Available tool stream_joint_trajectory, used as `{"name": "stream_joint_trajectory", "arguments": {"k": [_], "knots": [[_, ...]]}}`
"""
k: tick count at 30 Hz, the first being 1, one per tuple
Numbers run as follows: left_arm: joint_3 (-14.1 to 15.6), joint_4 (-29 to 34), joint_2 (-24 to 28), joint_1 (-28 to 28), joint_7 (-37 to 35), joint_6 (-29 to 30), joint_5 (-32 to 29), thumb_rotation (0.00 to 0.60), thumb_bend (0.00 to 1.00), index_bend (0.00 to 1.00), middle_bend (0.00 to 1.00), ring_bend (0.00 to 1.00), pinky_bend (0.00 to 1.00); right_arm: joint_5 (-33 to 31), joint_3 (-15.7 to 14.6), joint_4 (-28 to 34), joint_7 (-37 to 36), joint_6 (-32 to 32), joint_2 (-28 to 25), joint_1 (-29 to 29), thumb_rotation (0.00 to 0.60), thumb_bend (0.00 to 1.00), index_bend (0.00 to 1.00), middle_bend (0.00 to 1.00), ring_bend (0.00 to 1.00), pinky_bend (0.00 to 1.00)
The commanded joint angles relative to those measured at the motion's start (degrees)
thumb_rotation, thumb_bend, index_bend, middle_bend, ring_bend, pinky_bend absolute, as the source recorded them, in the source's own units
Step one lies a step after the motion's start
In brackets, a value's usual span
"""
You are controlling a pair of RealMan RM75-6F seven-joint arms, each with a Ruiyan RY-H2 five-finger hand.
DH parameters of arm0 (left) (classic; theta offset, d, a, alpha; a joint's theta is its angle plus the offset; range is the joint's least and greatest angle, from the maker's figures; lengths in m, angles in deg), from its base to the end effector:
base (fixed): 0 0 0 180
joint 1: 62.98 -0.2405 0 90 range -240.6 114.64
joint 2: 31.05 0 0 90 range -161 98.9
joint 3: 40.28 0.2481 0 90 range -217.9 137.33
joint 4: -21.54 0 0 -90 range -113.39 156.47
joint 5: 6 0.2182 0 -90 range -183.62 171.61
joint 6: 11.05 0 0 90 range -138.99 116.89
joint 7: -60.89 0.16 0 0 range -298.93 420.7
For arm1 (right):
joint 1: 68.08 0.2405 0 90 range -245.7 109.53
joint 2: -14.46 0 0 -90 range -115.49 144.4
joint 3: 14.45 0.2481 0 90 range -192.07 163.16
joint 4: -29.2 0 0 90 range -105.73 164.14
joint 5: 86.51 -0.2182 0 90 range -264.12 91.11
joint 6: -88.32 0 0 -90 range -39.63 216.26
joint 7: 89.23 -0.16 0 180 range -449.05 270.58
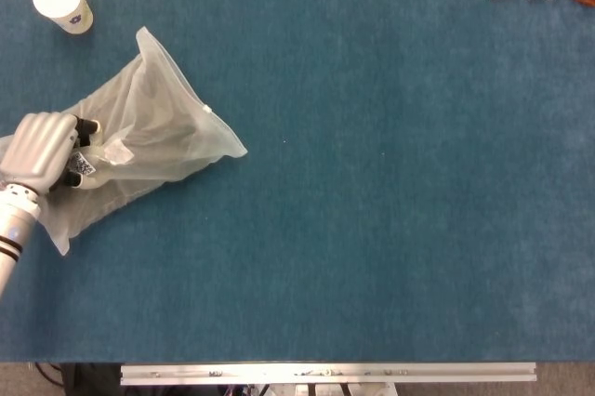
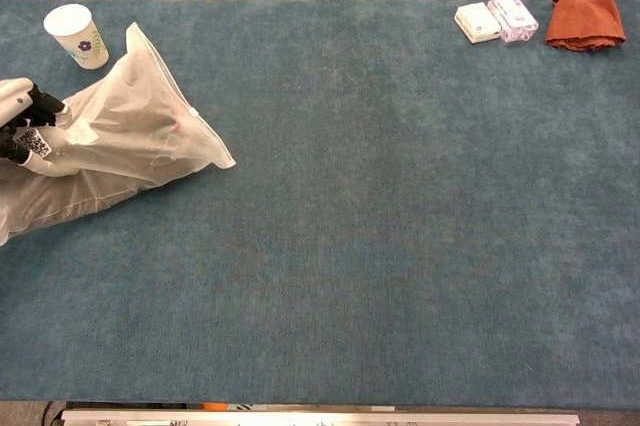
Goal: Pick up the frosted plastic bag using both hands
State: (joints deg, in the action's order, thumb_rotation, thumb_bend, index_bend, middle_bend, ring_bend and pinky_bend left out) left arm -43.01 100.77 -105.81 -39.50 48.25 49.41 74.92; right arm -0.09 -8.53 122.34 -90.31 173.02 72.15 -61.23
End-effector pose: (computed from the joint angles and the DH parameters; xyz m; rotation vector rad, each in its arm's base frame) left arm -0.2953 0.2929 0.0550 -1.6368 -1.2046 -0.9013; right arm -0.2985 -0.2194 0.1894 1.4063 -0.7792 0.9157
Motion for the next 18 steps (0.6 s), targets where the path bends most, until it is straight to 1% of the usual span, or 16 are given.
{"name": "stream_joint_trajectory", "arguments": {"k": [1,4,7,15,18], "knots": [[0.00,0.54,1.20,0.05,-4.09,1.07,1.93,0.600,0.38,0.76,0.81,0.81,1.00,0.42,-0.16,0.23,0.08,-0.31,0.00,0.28,0.600,0.17,0.05,0.19,0.09,0.19],[0.19,1.15,2.23,0.57,-6.94,1.58,3.86,0.600,0.38,0.76,0.81,0.81,1.00,1.11,-0.26,0.63,0.15,-0.41,-0.13,0.57,0.600,0.17,0.05,0.19,0.10,0.19],[0.34,3.19,4.12,1.45,-10.20,1.73,5.88,0.600,0.38,0.76,0.81,0.81,1.00,2.69,-0.50,1.39,0.24,-0.82,-0.42,1.30,0.600,0.17,0.05,0.19,0.10,0.19],[1.07,11.97,10.36,5.21,-17.03,-0.82,10.29,0.600,0.38,0.76,0.81,0.81,1.00,11.15,-0.92,4.47,1.62,-3.25,-0.89,6.17,0.600,0.17,0.05,0.19,0.10,0.19],[1.10,15.27,12.12,6.82,-18.76,-2.28,11.11,0.600,0.38,0.76,0.81,0.81,1.00,14.83,-0.89,6.00,2.53,-4.78,-0.67,8.77,0.600,0.13,0.05,0.19,0.10,0.19]]}}
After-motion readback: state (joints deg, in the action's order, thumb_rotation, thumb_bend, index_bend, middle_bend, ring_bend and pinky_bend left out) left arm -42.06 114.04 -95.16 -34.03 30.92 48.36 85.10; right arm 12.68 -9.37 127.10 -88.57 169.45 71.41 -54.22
